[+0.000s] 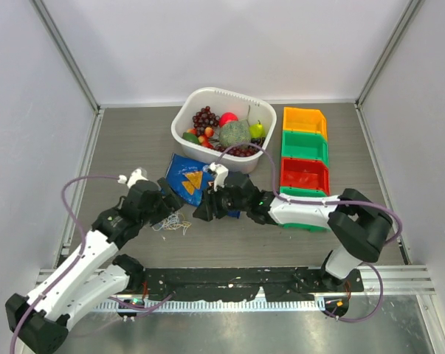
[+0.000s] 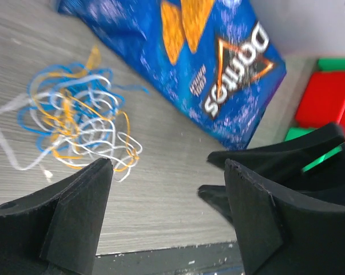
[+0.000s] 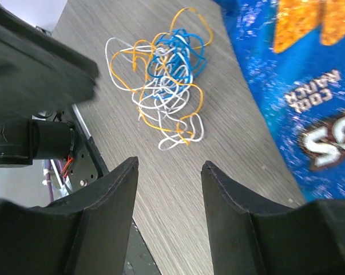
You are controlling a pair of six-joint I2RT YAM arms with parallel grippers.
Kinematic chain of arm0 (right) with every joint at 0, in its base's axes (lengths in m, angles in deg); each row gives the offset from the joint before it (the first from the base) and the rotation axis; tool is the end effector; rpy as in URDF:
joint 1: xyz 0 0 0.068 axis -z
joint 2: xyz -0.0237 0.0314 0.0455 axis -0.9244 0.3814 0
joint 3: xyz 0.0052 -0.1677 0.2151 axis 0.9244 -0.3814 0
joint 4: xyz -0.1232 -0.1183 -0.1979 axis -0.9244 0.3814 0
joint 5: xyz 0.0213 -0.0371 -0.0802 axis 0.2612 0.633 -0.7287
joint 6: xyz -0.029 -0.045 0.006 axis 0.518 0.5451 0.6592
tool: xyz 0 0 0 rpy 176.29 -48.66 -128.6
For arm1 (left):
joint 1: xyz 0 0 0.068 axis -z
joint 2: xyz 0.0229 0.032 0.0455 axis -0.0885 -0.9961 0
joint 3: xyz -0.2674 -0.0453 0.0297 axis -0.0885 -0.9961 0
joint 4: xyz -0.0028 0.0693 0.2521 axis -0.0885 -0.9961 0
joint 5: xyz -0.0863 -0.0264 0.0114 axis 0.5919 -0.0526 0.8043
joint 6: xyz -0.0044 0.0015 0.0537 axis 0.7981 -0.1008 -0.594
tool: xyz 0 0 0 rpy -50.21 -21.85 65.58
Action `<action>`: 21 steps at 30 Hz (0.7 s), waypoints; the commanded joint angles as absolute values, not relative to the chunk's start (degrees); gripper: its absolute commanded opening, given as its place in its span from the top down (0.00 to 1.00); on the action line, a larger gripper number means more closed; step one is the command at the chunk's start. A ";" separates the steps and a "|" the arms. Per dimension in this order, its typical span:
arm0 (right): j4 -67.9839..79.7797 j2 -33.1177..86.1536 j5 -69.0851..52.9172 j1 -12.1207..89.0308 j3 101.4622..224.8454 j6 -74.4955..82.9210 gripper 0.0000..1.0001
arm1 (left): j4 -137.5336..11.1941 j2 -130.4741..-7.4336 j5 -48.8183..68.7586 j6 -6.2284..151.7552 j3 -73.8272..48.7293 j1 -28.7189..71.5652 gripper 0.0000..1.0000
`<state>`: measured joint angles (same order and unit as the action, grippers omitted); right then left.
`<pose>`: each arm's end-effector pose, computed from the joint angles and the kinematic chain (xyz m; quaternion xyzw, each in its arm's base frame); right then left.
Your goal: Untangle the cables
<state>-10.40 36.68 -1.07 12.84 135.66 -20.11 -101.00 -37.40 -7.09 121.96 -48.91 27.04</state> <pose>0.1900 0.2844 0.2041 -0.2382 0.8160 0.4307 0.3030 0.1379 -0.0802 0.2461 -0.2561 0.8810 -0.2351 0.3208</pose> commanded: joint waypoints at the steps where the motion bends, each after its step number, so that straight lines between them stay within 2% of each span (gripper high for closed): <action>1: -14.56 41.40 -0.25 9.59 141.56 -20.00 0.46 | -115.96 -33.98 -24.53 121.63 -41.23 25.78 0.18; 4: -13.95 45.09 -1.31 8.26 145.51 -19.99 0.48 | -125.28 -33.10 -31.59 131.20 -40.07 25.34 0.18; 10: -14.47 45.99 -1.31 8.17 146.32 -21.93 0.49 | -130.93 -35.91 -27.56 140.80 -43.57 23.40 0.23; 13: -14.30 45.20 -1.49 8.25 145.53 -21.84 0.49 | -127.17 -37.67 -25.28 140.73 -46.74 20.34 0.27; 18: -14.91 44.93 0.01 8.08 144.39 -22.10 0.49 | -116.53 -39.51 -18.60 137.57 -51.92 13.13 0.46; 21: -15.00 45.98 0.45 7.99 144.65 -22.02 0.49 | -110.99 -41.00 -17.02 136.16 -53.25 11.89 0.47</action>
